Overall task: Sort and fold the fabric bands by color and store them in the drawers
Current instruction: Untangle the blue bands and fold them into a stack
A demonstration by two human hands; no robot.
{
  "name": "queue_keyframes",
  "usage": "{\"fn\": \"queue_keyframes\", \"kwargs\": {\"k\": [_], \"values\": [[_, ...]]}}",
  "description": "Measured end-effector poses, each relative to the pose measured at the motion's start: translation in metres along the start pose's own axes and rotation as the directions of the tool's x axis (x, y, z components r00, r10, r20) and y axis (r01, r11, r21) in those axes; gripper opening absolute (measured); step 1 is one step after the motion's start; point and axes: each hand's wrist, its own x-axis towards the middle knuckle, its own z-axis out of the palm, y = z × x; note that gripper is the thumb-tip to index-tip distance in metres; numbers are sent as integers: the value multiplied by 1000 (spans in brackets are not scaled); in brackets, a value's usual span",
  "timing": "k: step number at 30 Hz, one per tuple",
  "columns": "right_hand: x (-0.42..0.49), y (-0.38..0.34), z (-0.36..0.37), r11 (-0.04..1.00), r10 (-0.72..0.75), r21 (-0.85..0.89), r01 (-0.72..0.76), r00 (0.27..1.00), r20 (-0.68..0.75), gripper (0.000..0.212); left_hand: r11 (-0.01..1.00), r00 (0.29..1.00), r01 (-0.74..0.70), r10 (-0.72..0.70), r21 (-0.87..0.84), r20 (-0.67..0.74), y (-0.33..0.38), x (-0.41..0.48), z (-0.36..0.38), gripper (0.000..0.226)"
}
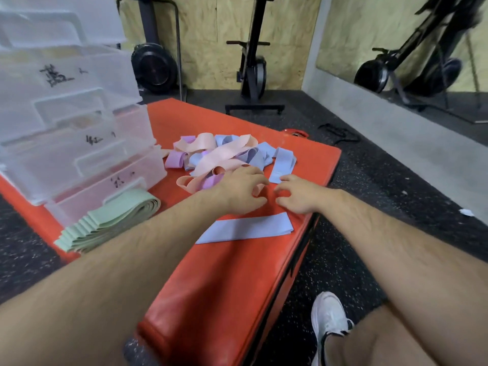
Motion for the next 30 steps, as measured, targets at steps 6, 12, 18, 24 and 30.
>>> {"fn": "queue_keyframes", "kwargs": {"k": [6, 12, 18, 24, 30], "values": [[14, 3, -5, 994, 75, -83, -71, 996, 53, 45, 999, 999, 12, -13, 34, 33, 6, 27, 14, 43], [13, 20, -4, 998, 61, 18, -61, 998, -12, 59, 994, 997, 73, -72, -83, 16, 3, 31, 14, 37], [-23, -8, -30, 950, 8, 304, 79, 962, -273, 33, 735, 908, 343, -418, -585, 8, 25, 35, -7, 38], [-49, -41, -30, 919, -175, 274, 285, 915, -364, 30, 319, 829, 272, -557, -908, 53, 37, 25, -30, 31], [-45, -47, -45, 877, -76, 383, 289, 871, -485, 32, 633, 863, 255, -490, -731, -123, 24, 0, -47, 23]]}}
